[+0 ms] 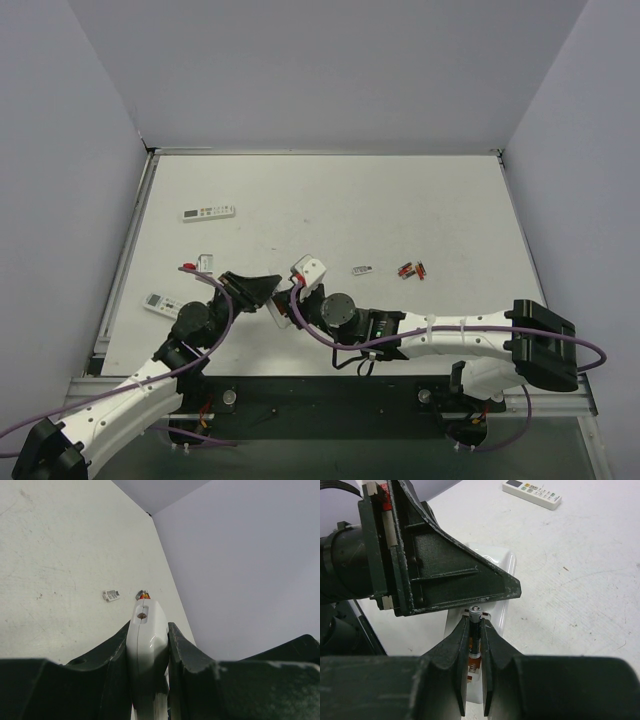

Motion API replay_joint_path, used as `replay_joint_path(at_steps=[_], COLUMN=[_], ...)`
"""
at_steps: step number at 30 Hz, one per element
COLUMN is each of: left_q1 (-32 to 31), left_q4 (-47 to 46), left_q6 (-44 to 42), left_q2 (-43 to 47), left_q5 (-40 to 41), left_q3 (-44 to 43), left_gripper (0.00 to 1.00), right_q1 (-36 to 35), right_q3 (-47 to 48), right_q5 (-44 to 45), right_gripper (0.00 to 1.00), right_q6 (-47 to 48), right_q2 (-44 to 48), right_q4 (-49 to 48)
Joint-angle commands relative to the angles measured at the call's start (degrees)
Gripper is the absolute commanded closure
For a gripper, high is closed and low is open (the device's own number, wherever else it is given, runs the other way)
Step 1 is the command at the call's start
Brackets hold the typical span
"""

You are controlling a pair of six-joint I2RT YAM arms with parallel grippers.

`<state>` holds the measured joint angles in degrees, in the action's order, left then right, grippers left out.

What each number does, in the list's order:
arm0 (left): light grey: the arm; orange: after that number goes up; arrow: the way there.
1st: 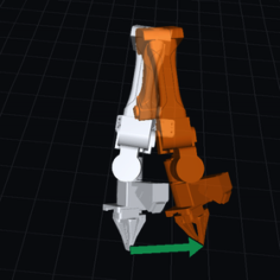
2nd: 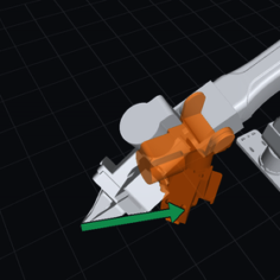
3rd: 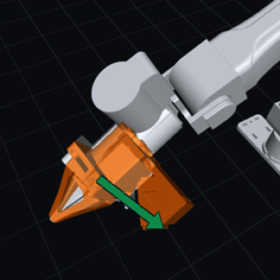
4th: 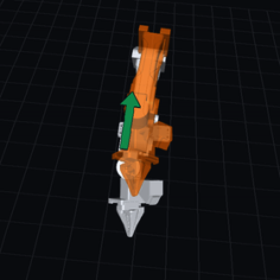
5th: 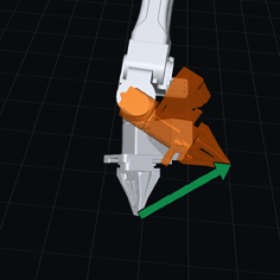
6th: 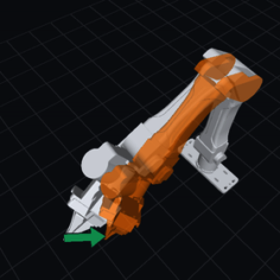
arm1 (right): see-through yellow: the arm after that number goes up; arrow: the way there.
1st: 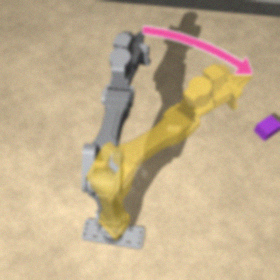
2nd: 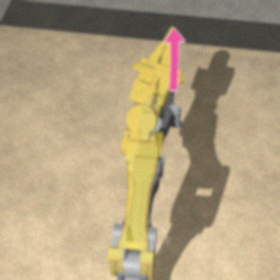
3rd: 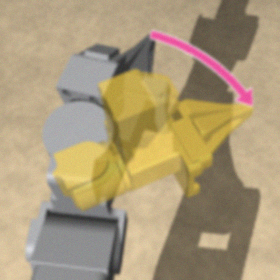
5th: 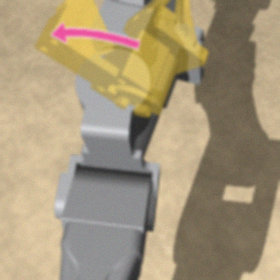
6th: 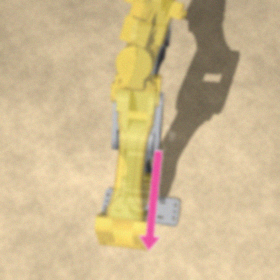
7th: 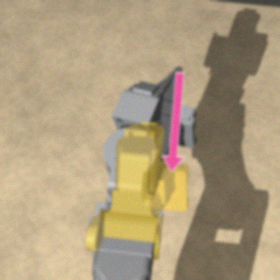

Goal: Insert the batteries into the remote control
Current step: Load the battery into the remote control.

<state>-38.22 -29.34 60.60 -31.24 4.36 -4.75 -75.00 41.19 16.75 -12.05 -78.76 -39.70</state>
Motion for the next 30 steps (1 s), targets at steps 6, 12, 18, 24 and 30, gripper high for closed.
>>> replay_joint_path(at_steps=[6, 12, 18, 24, 30], left_q1=[-0.4, -0.3, -0.4, -0.4, -0.4], left_q4=[-2.9, -2.3, -1.8, -2.2, -2.3], left_q6=[-0.3, -0.7, -1.5, -1.7, -1.6], left_q2=[2.1, 2.7, 2.7, 2.1, 1.9], left_q5=[1.2, 1.4, 1.9, 1.9, 1.4], left_q3=[-3.2, -3.7, -3.9, -4.6, -4.8], left_gripper=[1.0, 1.0, 1.0, 1.0, 1.0], right_q1=[0.2, 0.2, 0.3, 0.4, 0.5], right_q3=[-0.6, -0.2, 0.7, 1.1, 0.8], right_q5=[3.0, 2.8, 3.9, 4.0, 4.1], right_gripper=[1.0, 0.99, 0.93, 0.9, 0.84], right_q6=[-1.6, -2.1, -2.8, -3.5, -3.8], right_q2=[-1.1, -2.4, -3.2, -4.5, -4.8], right_q4=[-2.0, -1.3, 0.7, 0.9, 0.3])
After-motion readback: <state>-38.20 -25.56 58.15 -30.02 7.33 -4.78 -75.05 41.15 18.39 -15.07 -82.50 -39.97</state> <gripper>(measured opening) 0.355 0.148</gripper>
